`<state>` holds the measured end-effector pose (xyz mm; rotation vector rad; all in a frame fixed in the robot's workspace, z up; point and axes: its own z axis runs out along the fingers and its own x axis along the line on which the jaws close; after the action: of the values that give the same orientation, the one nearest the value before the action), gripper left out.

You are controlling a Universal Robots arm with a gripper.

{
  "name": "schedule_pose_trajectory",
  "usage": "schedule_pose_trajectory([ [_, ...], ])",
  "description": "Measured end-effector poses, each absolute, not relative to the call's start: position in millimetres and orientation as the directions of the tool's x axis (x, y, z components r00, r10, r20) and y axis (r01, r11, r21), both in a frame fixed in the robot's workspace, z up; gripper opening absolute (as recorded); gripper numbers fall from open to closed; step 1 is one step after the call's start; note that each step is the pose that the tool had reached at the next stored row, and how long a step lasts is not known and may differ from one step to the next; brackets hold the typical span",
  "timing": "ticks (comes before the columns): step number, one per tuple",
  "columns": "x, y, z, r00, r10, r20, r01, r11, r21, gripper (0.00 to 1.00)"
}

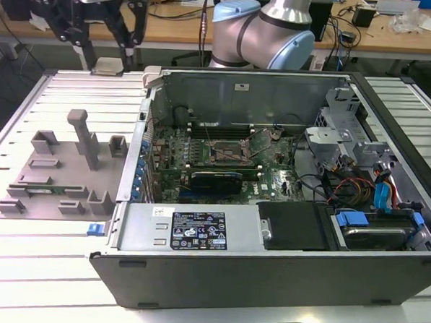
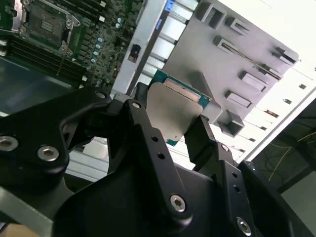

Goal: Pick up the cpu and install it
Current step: 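Pick up the cpu and move it towards the insertion slot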

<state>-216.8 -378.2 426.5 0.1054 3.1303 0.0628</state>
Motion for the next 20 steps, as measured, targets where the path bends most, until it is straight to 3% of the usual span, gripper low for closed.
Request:
schedule_pose_trajectory([
  [20, -118, -382, 427, -0.998, 0.067, 0.005, 0.068, 0.997, 0.039, 0.55],
])
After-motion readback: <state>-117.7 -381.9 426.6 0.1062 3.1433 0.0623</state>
